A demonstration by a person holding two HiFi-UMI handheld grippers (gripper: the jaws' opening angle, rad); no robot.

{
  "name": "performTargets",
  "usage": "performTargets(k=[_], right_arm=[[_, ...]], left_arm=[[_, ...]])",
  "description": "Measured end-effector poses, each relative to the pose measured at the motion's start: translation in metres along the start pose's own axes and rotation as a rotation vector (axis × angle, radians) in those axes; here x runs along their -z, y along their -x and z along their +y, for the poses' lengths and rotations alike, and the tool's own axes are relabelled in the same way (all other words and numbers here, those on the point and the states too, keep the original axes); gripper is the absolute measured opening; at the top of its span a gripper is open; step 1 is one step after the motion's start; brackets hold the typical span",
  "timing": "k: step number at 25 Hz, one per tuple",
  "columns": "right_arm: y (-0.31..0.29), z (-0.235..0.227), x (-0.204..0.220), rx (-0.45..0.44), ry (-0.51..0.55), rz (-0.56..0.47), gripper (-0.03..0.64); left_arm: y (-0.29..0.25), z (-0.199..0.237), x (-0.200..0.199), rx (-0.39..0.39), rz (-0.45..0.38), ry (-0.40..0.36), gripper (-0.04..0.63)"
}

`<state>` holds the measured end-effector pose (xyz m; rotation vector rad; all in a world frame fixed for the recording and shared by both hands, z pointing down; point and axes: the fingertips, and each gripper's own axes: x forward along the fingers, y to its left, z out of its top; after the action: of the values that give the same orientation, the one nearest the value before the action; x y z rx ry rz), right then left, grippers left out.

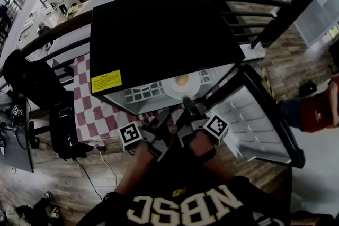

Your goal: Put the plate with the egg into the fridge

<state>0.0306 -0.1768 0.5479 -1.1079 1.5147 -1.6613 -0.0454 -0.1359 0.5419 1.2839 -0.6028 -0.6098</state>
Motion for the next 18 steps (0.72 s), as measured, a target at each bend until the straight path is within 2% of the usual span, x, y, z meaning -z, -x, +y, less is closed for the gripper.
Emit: performTargets(k=[13,18], right_arm=[[-0.029,0.011,-0.021,-0.03,0.02,0.004,0.035],[-0.042,0.015,-0.028,0.006,0.093,-0.019,0.035]], left_arm=[[-0.012,0.001,0.004,-0.001,-0.004,0.039,0.176],[-0.007,-0.002,0.001,0.01,-0.021,0.054,0.176]])
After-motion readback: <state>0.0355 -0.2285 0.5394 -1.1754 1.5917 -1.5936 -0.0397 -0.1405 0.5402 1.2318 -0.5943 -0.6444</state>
